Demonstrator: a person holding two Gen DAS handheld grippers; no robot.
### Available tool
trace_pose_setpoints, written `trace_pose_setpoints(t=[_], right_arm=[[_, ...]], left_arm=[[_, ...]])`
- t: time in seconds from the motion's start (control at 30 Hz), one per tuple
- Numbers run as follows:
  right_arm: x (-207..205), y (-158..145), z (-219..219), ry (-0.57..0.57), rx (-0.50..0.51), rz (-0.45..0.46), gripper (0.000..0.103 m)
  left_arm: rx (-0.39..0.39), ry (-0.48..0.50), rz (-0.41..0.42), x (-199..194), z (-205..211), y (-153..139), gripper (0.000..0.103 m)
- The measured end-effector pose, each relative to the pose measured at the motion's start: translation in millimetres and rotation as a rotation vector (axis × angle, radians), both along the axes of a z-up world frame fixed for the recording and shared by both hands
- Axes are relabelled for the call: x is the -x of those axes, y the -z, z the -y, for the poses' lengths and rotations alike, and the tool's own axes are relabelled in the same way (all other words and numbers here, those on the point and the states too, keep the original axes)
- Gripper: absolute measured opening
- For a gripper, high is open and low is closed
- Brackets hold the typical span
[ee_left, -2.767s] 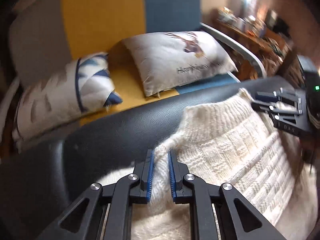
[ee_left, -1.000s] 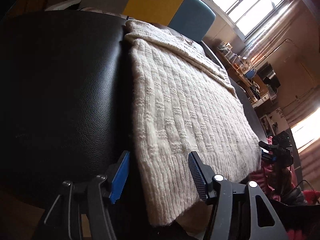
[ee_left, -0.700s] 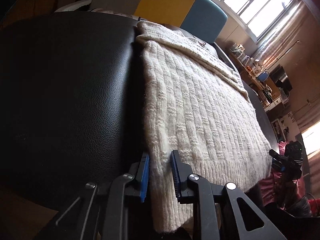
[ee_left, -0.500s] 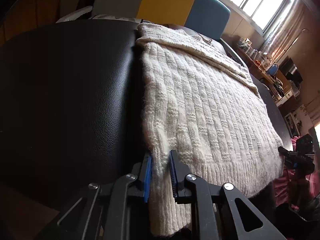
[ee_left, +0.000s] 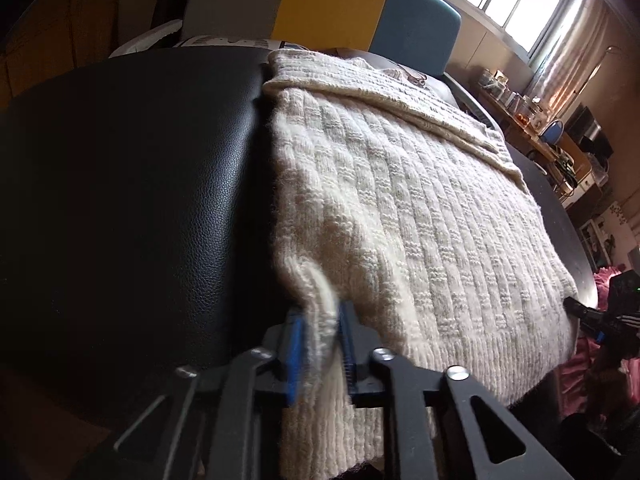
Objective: Fold clothes
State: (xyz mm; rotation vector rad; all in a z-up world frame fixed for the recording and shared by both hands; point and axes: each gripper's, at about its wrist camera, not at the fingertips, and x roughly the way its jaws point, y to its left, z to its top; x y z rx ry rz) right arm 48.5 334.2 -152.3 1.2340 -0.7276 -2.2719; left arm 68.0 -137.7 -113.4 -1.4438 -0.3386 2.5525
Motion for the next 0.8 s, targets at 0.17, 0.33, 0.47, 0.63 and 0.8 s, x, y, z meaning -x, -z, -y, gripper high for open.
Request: trace_pose_setpoints(t=[0.17, 0.33, 0.47, 0.63, 0.8], right_arm=[[-13, -7, 10, -0.062, -0.043, 0.001, 0.013], [-30, 0, 10, -0.102, 0.062, 0.045, 0.013], [-42, -2, -1, -0.095, 0.149, 0.060, 0.013], [-51, -12, -14, -0.115, 0.243, 0.075, 0.012], [-34, -28, -21, -0.098, 0.335, 0.032, 0.012]], left_arm=[[-0.110, 0.021, 0.025, -8, 12, 3, 0.009], [-0.229, 0.030, 0.065, -23, 34, 7, 0.009], [-0.324, 0.060, 0.073, -40, 48, -1, 0.009], [-0.497, 0.080, 0.055, -51, 68, -18, 0.009], [-0.615, 0.059, 0.009, -31, 79, -39, 0.009]])
